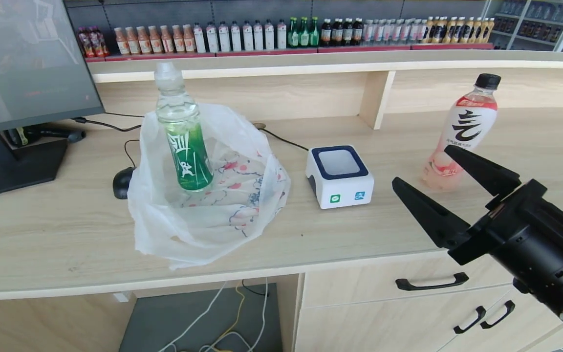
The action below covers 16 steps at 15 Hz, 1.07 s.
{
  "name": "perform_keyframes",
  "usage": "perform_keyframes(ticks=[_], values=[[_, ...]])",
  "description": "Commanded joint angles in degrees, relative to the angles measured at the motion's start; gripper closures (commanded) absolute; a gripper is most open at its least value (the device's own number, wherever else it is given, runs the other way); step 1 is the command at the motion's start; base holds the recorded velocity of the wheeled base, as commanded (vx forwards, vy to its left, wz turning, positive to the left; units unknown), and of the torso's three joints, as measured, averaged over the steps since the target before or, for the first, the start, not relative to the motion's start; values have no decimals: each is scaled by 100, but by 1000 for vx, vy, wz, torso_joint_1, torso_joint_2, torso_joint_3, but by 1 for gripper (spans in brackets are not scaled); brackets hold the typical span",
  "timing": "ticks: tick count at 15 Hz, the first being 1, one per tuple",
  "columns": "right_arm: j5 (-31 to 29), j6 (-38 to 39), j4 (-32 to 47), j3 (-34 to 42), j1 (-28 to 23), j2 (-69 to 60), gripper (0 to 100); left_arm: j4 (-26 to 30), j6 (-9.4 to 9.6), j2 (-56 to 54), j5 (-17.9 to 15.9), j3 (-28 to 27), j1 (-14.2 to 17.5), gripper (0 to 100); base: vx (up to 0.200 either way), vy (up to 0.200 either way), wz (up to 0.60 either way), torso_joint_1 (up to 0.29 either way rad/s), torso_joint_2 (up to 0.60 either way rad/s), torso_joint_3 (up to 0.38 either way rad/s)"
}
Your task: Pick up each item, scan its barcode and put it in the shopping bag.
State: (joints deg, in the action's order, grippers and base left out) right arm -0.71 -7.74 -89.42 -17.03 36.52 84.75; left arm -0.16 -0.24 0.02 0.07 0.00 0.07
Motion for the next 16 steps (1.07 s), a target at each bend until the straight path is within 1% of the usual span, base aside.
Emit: perform_keyframes(ticks=[1,14,16], values=[[0,-8,-5,16,4,7,0,-2,-2,-2,1,0,1,0,0,-200,0,2,-2,2],[0,-17,-5,-37,13,59,0,-2,-2,-2,1,0,1,0,0,-200,0,1,2,3],[0,-8,-5,-37,13,59,0,-2,7,-2,1,0,1,0,0,0,0,0,0,0]])
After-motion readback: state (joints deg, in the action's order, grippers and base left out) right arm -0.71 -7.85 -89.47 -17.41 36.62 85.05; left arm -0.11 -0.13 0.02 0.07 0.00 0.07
